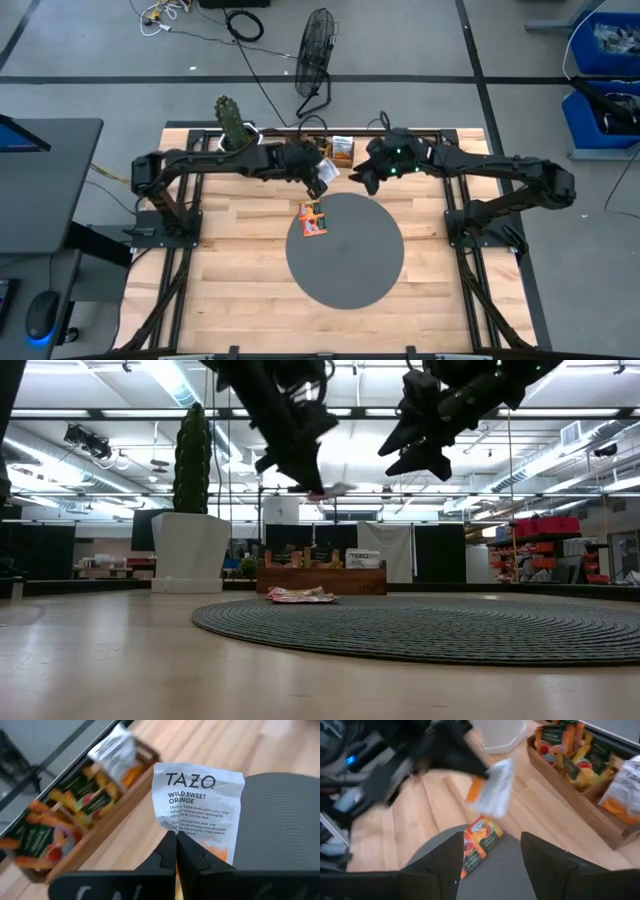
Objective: Pick & Place Tea
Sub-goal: Put the white tea bag into the right section of the wooden organizer
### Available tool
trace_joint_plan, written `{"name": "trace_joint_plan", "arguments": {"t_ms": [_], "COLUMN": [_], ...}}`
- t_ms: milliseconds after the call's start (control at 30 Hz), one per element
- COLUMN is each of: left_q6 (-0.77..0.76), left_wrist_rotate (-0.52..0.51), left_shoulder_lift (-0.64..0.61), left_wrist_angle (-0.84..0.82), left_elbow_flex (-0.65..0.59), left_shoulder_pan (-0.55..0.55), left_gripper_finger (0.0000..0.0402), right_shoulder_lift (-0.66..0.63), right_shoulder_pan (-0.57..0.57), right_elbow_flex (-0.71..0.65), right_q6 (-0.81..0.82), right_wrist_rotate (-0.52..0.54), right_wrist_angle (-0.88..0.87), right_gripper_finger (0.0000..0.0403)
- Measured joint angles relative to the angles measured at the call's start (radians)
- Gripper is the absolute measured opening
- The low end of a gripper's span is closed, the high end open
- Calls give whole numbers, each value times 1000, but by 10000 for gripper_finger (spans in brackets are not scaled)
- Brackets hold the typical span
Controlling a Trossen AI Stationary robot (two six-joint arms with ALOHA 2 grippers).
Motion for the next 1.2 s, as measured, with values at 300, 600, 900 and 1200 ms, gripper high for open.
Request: {"name": "trace_joint_plan", "arguments": {"t_ms": [300, 600, 900, 1200], "left_q6": [0, -18, -14, -26], "left_wrist_rotate": [-28, -36, -36, -37], "left_shoulder_lift": [4, 4, 4, 4], "left_wrist_angle": [158, 204, 209, 196], "left_elbow_flex": [0, 0, 0, 0], "left_shoulder_pan": [-104, -114, -114, -118], "left_gripper_finger": [2, 2, 2, 30], "right_shoulder_lift": [25, 79, 95, 95], "right_shoulder_pan": [-134, -114, -112, -112], "right_elbow_flex": [0, 0, 0, 0], "right_q6": [106, 113, 112, 64], "right_wrist_rotate": [-340, -392, -392, -376], "right_wrist_angle": [46, 81, 141, 142], "right_gripper_finger": [204, 204, 111, 4]}}
